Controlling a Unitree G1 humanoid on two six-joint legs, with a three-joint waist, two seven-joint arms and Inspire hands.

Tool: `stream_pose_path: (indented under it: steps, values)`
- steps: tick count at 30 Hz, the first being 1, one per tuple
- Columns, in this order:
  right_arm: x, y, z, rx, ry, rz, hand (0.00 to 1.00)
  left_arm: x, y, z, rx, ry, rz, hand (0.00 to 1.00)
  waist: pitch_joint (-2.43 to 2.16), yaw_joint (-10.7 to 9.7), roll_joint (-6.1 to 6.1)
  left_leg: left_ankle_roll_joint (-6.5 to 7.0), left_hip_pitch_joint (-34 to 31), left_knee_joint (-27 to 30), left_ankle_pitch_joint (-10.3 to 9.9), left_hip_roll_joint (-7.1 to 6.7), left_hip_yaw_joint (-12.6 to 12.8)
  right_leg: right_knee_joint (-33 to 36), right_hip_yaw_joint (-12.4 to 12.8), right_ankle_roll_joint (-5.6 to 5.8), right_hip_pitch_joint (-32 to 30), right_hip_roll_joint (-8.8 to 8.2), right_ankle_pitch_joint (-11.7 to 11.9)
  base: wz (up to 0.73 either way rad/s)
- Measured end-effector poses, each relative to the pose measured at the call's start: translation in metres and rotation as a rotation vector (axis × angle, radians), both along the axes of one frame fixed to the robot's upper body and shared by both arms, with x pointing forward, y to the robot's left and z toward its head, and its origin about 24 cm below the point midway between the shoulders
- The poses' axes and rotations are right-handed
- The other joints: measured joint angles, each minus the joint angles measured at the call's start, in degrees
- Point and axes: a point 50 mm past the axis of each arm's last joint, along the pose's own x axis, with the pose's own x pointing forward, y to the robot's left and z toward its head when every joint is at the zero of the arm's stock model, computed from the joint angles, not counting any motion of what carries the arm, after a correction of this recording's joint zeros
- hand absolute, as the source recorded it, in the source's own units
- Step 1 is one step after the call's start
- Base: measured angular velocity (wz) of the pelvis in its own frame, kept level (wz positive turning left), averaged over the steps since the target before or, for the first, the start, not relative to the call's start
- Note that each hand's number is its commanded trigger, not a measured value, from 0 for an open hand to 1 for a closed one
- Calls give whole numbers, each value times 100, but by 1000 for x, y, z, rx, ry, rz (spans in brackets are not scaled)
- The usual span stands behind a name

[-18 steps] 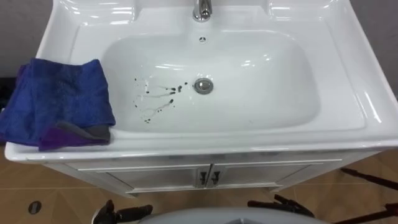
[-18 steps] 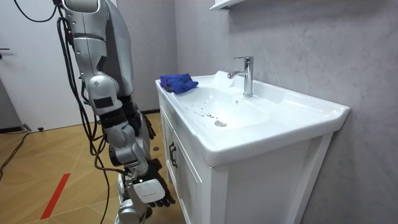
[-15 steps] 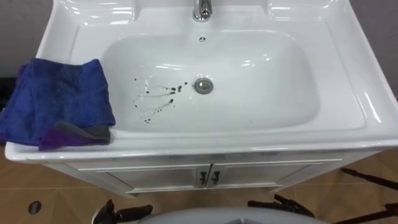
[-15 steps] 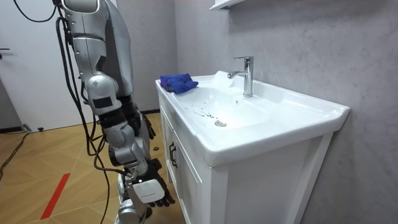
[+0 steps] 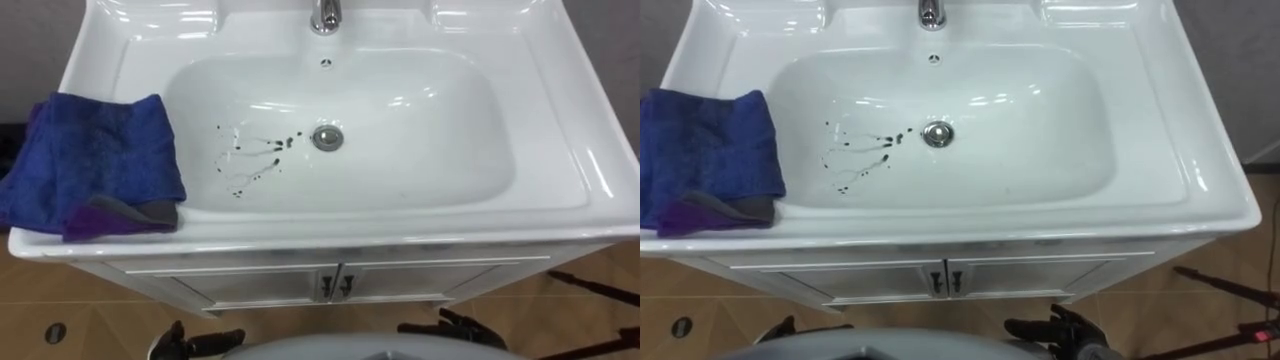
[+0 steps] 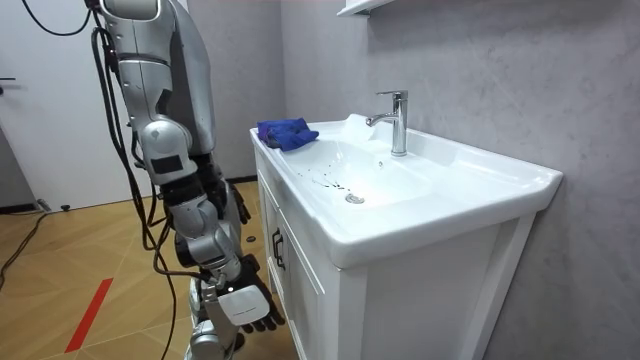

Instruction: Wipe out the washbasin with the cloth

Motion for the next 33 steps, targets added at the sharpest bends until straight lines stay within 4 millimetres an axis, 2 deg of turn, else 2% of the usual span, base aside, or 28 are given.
stream_pose_path:
  steps: [17, 21, 24, 27, 29, 33]
  values:
    - [-2, -4, 0, -11, 6, 2, 0, -9, 0, 0, -20, -11, 145, 0, 15, 159, 61, 1, 7, 24, -1, -7, -38, -6, -43, 6, 38, -11, -7, 0]
    - [-2, -4, 0, -19, 7, -5, 0, -13, 6, 1, 12, -7, 195, 0, 16, 163, 60, 1, 7, 29, -1, -7, -34, -5, -58, 6, 37, -11, -7, 0]
    - [-2, -6, 1, -42, 9, -13, 0, -5, 18, 6, 98, -43, 271, 0, 17, 173, 76, 1, 29, 28, -1, -7, -42, 2, -60, 5, 48, -10, -7, 0]
    - [-2, -10, 1, -63, 13, -12, 0, 4, 30, 13, 213, -76, 294, 0, 40, 152, 117, 1, 95, 8, -1, -9, -27, 5, -52, 10, 143, -10, -12, 0]
    - [-3, -11, 1, -71, 16, 2, 0, 11, 34, 17, 287, -96, 271, 0, 41, 139, 125, 3, 111, 3, -3, -9, -34, 8, -62, 12, 166, -8, -17, 2]
    - [-2, -11, 2, -90, 10, 14, 0, 37, 45, 35, 470, -207, 175, 0, 40, 141, 115, 18, 90, 3, -13, -12, -112, 12, -102, 12, 146, -4, -18, 7]
